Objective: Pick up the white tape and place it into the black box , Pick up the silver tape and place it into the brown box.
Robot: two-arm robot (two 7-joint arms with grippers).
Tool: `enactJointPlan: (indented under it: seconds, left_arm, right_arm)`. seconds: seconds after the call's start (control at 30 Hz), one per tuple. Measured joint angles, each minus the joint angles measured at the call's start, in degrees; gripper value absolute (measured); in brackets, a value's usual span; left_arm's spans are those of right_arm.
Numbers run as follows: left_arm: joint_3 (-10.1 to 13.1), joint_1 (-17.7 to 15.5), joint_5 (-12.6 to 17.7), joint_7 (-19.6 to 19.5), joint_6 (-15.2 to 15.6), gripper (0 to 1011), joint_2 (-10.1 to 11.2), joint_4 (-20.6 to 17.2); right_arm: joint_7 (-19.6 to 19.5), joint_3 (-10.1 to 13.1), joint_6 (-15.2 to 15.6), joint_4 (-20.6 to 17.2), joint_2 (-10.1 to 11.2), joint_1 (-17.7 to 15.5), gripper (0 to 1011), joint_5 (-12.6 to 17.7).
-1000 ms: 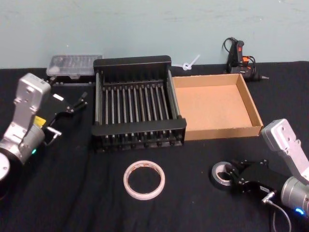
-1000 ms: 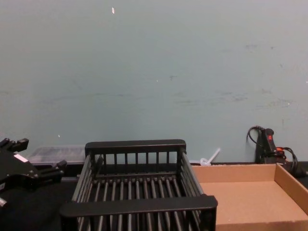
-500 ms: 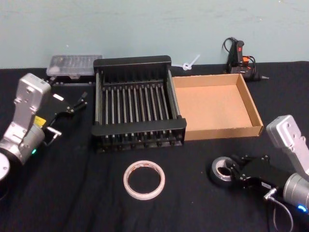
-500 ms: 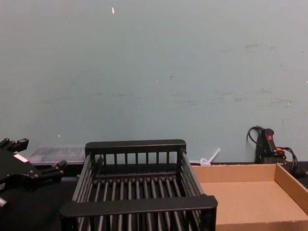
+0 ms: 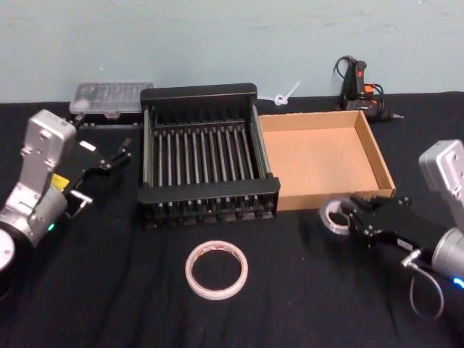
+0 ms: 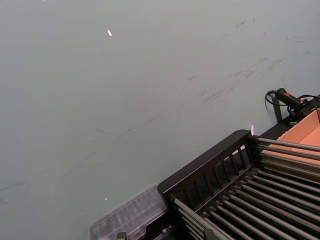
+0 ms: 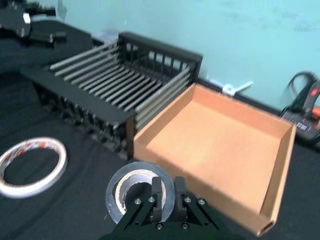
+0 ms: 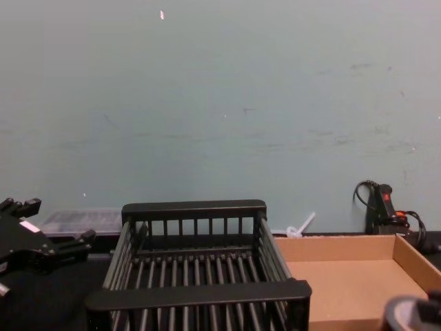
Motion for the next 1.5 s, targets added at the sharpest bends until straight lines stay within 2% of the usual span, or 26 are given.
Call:
enactJointPlan:
  seconds: [0.2,0.4,0.63,0.83,1.07,1.17,1.5]
  left_arm:
    - [0.00,0.00,0.00,0.00,0.00,1001,0.00,0.00]
    - [0.00,0.00,0.00,0.00,0.00,1001,0.00,0.00]
    - [0.00,0.00,0.00,0.00,0.00,1001,0.00,0.00]
    - [0.00,0.00,0.00,0.00,0.00,1002,0.00,0.00]
    - [0.00,0.00,0.00,0.00,0.00,1001,0.00,0.00]
    - [0.00,0.00,0.00,0.00,0.00,1002,0.00,0.00]
    - [0.00,0.00,0.00,0.00,0.00,1001,0.00,0.00]
  right_arm:
    - [-0.34,0.16,-1.28,1.08,-0.79,2.44,158,-0.16]
    - [-0.89,-0.06,-2.24,3.69,-2.26,6.31,158,-1.13]
    - [-1.44,-0.88,-2.63,7.74,-4.55,11.52,158,-2.29]
    - [-1.74,-1.93,-1.62,12.17,-6.92,16.42,158,-3.12]
    - [-2.10,-3.28,-0.14,18.66,-9.86,22.30,158,-4.01]
    - [-2.58,-4.09,0.72,22.92,-11.59,25.46,158,-4.88]
    - [-3.83,-5.54,1.09,33.78,-16.20,32.03,158,-7.40]
